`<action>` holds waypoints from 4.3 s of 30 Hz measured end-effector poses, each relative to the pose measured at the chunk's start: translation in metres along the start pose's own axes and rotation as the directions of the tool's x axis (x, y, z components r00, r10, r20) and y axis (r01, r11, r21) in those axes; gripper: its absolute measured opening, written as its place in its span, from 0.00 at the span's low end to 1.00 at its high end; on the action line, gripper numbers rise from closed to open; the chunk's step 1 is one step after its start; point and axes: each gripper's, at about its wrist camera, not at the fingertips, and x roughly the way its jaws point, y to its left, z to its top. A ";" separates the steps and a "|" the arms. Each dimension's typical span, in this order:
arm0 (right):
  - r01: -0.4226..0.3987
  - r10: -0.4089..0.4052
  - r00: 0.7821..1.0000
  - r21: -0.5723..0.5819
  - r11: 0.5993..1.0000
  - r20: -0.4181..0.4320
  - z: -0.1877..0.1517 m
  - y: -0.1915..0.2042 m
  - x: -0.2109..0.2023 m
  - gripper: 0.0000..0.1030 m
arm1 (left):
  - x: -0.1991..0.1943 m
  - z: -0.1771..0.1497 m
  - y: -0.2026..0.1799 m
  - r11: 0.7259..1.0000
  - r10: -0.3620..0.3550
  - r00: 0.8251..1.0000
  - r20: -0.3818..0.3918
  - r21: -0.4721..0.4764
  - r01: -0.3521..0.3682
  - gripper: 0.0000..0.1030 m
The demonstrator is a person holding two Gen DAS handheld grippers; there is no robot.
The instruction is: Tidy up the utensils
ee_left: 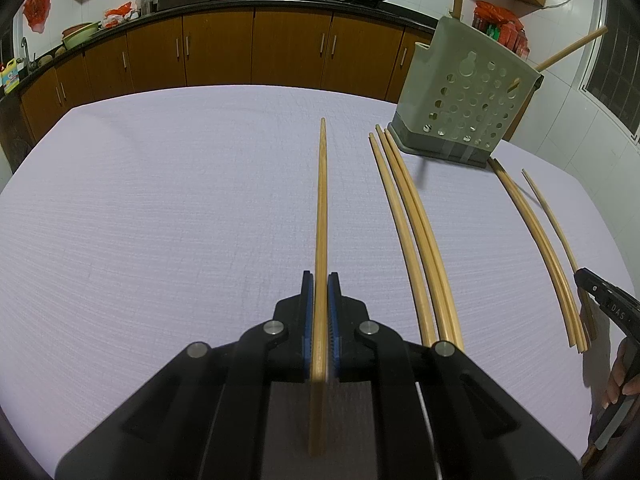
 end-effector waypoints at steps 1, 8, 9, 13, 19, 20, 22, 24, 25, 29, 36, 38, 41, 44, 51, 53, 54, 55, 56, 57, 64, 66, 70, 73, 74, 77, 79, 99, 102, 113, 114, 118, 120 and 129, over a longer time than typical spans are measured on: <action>0.000 0.000 1.000 0.000 1.000 0.000 0.000 0.000 0.000 0.08 | 0.000 0.000 0.000 1.000 0.000 1.000 0.000 0.000 0.000 0.09; 0.000 0.000 1.000 0.000 1.000 0.000 0.000 0.000 0.000 0.08 | 0.000 0.000 0.000 1.000 0.000 1.000 0.000 0.000 0.000 0.09; 0.000 0.000 1.000 0.000 1.000 0.000 0.000 0.000 0.000 0.08 | 0.000 0.000 0.000 1.000 -0.001 1.000 0.000 0.000 0.001 0.09; 0.000 0.000 1.000 0.000 1.000 0.000 0.000 0.000 0.000 0.08 | 0.000 0.000 0.000 1.000 -0.001 1.000 0.000 0.000 0.001 0.09; 0.000 0.000 1.000 0.000 1.000 0.000 0.000 0.000 0.000 0.08 | 0.000 0.000 0.000 1.000 -0.001 1.000 0.000 0.000 0.001 0.09; 0.000 0.000 1.000 0.000 1.000 0.000 0.000 0.000 0.000 0.08 | 0.000 0.000 0.000 1.000 -0.001 1.000 0.001 0.000 0.001 0.09; 0.000 0.000 1.000 0.000 1.000 -0.001 0.000 0.000 0.000 0.08 | 0.000 0.000 0.000 1.000 -0.001 1.000 0.001 0.000 0.001 0.09; -0.001 0.001 1.000 0.000 1.000 -0.001 0.000 0.000 0.000 0.09 | 0.000 0.000 0.000 1.000 -0.001 1.000 0.000 0.001 0.001 0.09; -0.001 0.001 1.000 0.000 1.000 -0.001 0.000 0.000 0.000 0.08 | 0.001 0.000 0.000 1.000 -0.001 1.000 0.000 0.000 0.001 0.09; -0.001 0.001 1.000 0.001 1.000 -0.001 0.000 0.000 0.000 0.08 | 0.000 0.000 0.000 1.000 -0.001 1.000 0.001 0.001 0.001 0.09; 0.000 0.000 1.000 0.001 1.000 -0.001 0.000 0.000 0.000 0.08 | 0.000 0.000 0.000 1.000 -0.001 1.000 0.001 0.000 0.001 0.09; 0.000 0.000 1.000 0.000 1.000 -0.001 0.000 0.000 0.000 0.08 | 0.000 0.000 0.000 1.000 -0.001 1.000 0.001 0.001 0.001 0.09; -0.001 0.001 1.000 0.001 1.000 -0.001 0.000 -0.001 0.000 0.09 | 0.001 0.000 0.000 1.000 -0.001 1.000 0.001 0.001 0.001 0.09; -0.001 0.001 1.000 0.003 1.000 -0.001 -0.001 -0.001 0.000 0.09 | 0.000 0.000 0.000 1.000 0.001 1.000 0.002 0.003 -0.001 0.09; -0.015 0.015 1.000 0.012 1.000 -0.002 -0.004 -0.004 -0.004 0.08 | -0.005 -0.007 -0.004 0.998 0.025 1.000 -0.002 0.055 -0.024 0.08; -0.015 0.015 1.000 0.010 1.000 -0.002 -0.003 -0.004 -0.004 0.08 | -0.006 -0.007 -0.002 0.999 0.018 1.000 -0.002 0.051 -0.018 0.08; -0.012 0.012 1.000 0.005 1.000 -0.002 -0.004 -0.004 -0.004 0.08 | -0.006 -0.007 -0.002 0.998 0.019 1.000 -0.001 0.054 -0.019 0.08; -0.008 0.008 1.000 0.000 1.000 -0.002 -0.004 -0.003 -0.005 0.08 | -0.006 -0.007 -0.003 0.998 0.024 1.000 -0.001 0.060 -0.024 0.07; -0.009 0.009 1.000 0.001 1.000 0.002 -0.003 -0.003 -0.006 0.08 | -0.007 -0.007 -0.003 0.998 0.025 1.000 0.000 0.065 -0.025 0.07; -0.012 0.012 1.000 0.004 1.000 0.008 -0.003 -0.004 -0.008 0.07 | -0.009 -0.007 -0.003 0.998 0.023 1.000 0.003 0.066 -0.023 0.07; -0.018 0.018 0.995 0.006 1.000 0.096 0.009 -0.006 -0.034 0.07 | -0.039 0.007 0.002 0.998 0.020 0.995 0.093 0.053 -0.025 0.07; -0.020 0.018 0.990 0.007 1.000 0.143 0.017 -0.006 -0.048 0.07 | -0.054 0.016 0.003 0.998 0.019 0.990 0.140 0.049 -0.026 0.07; -0.026 0.023 0.971 0.010 1.000 0.239 0.035 -0.006 -0.076 0.07 | -0.085 0.036 0.004 0.999 0.006 0.972 0.235 0.038 -0.016 0.07; -0.038 0.035 0.956 0.007 0.999 0.290 0.046 -0.005 -0.092 0.07 | -0.104 0.052 0.005 1.000 -0.004 0.957 0.292 0.030 -0.005 0.07; -0.041 0.038 0.950 0.003 0.999 0.310 0.051 -0.003 -0.098 0.07 | -0.111 0.059 0.005 1.000 -0.010 0.951 0.310 0.028 0.001 0.07; -0.045 0.045 0.935 -0.007 0.999 0.351 0.062 0.000 -0.110 0.07 | -0.123 0.070 0.003 0.999 -0.021 0.941 0.338 0.037 0.009 0.07; -0.047 0.049 0.926 -0.013 0.999 0.373 0.069 0.002 -0.117 0.07 | -0.133 0.078 0.001 0.999 -0.033 0.932 0.360 0.049 0.016 0.07; -0.224 0.240 0.694 -0.113 0.968 0.678 0.153 0.052 -0.212 0.07 | -0.213 0.146 -0.076 0.950 -0.279 0.854 0.439 0.255 0.180 0.07; -0.227 0.235 0.671 -0.107 0.968 0.703 0.169 0.061 -0.202 0.07 | -0.207 0.166 -0.091 0.950 -0.272 0.850 0.451 0.266 0.163 0.07; -0.194 0.196 0.750 -0.074 0.978 0.632 0.185 0.081 -0.116 0.07 | -0.135 0.197 -0.105 0.960 -0.221 0.871 0.439 0.253 0.117 0.07; -0.193 0.195 0.761 -0.072 0.979 0.618 0.184 0.082 -0.109 0.07 | -0.128 0.197 -0.105 0.962 -0.216 0.870 0.443 0.251 0.111 0.07; -0.198 0.200 0.790 -0.068 0.978 0.579 0.179 0.083 -0.093 0.07 | -0.109 0.199 -0.106 0.962 -0.220 0.875 0.432 0.243 0.122 0.07; -0.202 0.212 0.806 -0.080 0.976 0.553 0.177 0.085 -0.089 0.07 | -0.100 0.200 -0.104 0.965 -0.211 0.883 0.419 0.233 0.120 0.07; -0.200 0.228 0.798 -0.110 0.973 0.558 0.170 0.082 -0.120 0.34 | -0.118 0.191 -0.091 0.973 -0.200 0.873 0.446 0.193 0.124 0.31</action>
